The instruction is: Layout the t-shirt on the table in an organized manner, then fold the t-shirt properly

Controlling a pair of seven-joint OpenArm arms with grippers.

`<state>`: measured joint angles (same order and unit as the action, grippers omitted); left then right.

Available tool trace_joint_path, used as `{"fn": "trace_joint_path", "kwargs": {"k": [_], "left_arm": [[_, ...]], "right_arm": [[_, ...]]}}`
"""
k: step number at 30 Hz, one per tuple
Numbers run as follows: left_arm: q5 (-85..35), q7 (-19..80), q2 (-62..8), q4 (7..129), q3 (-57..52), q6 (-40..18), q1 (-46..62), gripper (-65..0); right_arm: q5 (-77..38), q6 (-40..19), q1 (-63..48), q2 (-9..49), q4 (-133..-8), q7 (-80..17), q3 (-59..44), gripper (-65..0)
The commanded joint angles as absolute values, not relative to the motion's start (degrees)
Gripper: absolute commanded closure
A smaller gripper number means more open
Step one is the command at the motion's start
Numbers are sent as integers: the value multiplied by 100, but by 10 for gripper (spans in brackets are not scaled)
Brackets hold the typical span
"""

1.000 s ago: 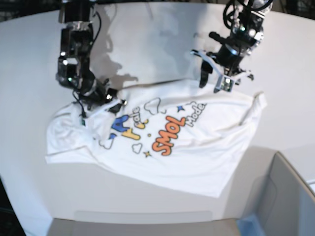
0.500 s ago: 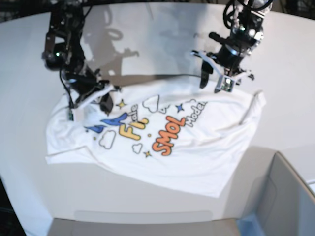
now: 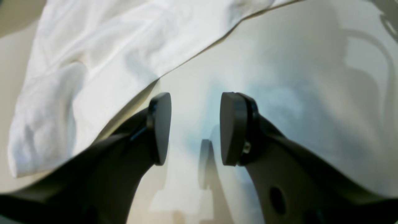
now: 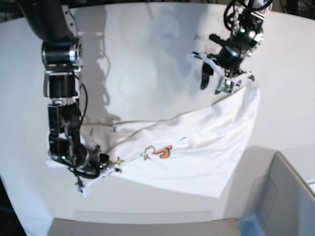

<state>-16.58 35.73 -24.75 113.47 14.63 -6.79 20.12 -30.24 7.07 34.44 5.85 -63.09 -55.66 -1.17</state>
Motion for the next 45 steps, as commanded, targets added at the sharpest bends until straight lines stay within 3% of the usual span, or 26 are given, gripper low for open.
{"fn": "trace_joint_path", "kwargs": {"k": [1,8,11,18,22,29,36,45], "left_arm": [[-1657,3468,-2510,11371,1446,-655,2000,-256],[-1657,3468,-2519,11363,1446,-655,1895,-256],[-1657,3468,-2519,11363,1446,-655,1851,-256],[-1657,3468,-2510,11363,1455,-655,1842,-256],[-1657,3468,-2510,11363,1455,-664,1851,-256],[-1657,3468,-2501,11363,1455,-664,1851,-256],[-1666,3468,-2501,11363,1455,-664,1859,-256],[-1666,3468,-2510,11363,1851,-664,1851,-256]], "right_arm": [[-3081,655,3644,620,-6396,-5481,22,0],[-3081,664,3257,787,-6862,-5481,180,-273],[-3081,664,3046,963,-7582,-5473,180,-328],[-3108,760,2554,1244,-8523,-5332,-1007,-329],[-3099,743,2132,1226,-8725,-6123,-664,-329],[-2607,831,980,1112,-9437,-6132,769,-329],[-919,1051,435,629,-9332,-5411,760,-329],[-840,1042,919,620,-8971,-5314,-382,-329]]}}
